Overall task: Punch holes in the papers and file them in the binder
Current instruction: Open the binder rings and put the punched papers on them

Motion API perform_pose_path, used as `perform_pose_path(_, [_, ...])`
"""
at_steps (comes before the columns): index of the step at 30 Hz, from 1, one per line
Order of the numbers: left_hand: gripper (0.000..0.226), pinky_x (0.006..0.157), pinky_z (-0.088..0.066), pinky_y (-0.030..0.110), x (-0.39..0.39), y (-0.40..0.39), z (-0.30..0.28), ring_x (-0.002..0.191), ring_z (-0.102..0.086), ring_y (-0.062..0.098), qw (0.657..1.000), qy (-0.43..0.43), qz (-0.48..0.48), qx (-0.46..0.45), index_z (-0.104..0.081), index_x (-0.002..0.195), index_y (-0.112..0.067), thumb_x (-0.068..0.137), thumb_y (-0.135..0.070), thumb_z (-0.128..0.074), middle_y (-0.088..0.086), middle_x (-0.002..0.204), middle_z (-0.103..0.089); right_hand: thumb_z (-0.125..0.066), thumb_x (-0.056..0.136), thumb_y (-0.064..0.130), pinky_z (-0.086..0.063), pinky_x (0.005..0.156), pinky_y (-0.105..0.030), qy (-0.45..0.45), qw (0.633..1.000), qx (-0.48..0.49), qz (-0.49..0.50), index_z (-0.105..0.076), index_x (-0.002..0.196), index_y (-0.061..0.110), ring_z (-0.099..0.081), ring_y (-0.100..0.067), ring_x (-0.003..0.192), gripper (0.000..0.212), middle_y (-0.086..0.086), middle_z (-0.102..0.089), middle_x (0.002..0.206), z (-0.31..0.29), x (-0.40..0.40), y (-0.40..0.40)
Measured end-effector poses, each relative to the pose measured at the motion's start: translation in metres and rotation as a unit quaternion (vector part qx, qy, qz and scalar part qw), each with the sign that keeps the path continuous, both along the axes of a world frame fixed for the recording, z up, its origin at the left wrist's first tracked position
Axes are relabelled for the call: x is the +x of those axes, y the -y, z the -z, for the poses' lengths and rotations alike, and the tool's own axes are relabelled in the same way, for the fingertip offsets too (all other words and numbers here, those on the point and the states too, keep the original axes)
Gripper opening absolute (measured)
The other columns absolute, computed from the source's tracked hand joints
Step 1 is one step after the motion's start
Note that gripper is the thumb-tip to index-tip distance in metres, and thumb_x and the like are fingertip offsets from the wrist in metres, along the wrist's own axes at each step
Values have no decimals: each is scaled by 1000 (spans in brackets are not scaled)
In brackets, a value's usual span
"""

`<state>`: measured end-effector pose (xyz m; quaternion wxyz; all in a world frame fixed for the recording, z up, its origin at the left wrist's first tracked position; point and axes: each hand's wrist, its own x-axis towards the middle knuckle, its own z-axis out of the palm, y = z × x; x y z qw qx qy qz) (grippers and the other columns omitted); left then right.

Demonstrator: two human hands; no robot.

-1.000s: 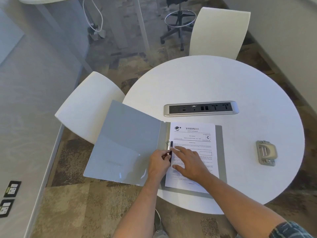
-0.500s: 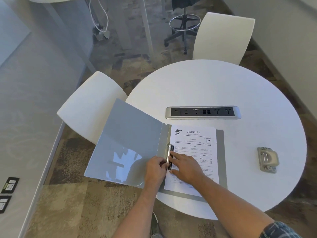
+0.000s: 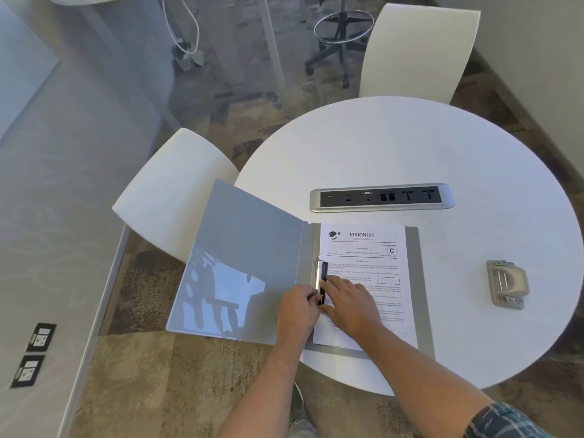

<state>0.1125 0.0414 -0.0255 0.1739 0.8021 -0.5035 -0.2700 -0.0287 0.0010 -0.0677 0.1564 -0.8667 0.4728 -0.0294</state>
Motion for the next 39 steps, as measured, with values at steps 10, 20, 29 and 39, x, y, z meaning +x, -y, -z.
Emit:
perform_pose_path(10, [17, 69, -58, 31, -6, -1, 1, 78, -62, 12, 1000, 27, 6, 5, -77, 95, -21, 99, -23, -61, -6, 90, -68, -62, 85, 54, -57, 79, -38, 22, 999, -31, -23, -64, 130, 22, -68, -21, 111, 55, 5, -64, 142, 9, -6, 3])
perform_pose_path(20, [15, 73, -52, 24, -9, -6, 4, 83, -61, 9, 1000, -7, -6, -22, -75, 100, -18, 100, -22, -61, -7, 95, -69, -44, 95, 63, -49, 90, -34, 110, 994, -17, 5, -57, 145, 29, -52, -10, 129, 61, 18, -49, 155, 28, -17, -1])
perform_pose_path(29, [12, 67, -53, 25, -7, -6, 10, 77, -59, 7, 999, -13, -9, -31, -70, 88, -19, 97, -21, -63, -10, 84, -64, -36, 97, 70, -42, 105, -36, 115, 991, 21, 58, -40, 158, 31, -41, -10, 141, 73, 20, -35, 164, 32, -14, -4])
perform_pose_path(39, [12, 66, -53, 25, -9, -7, 13, 76, -59, 7, 999, -25, -22, -40, -69, 85, -18, 96, -16, -64, -9, 84, -63, -27, 102, 68, -41, 106, -34, 71, 996, 16, 46, -36, 160, 27, -38, -11, 144, 72, 17, -25, 168, 30, -13, -6])
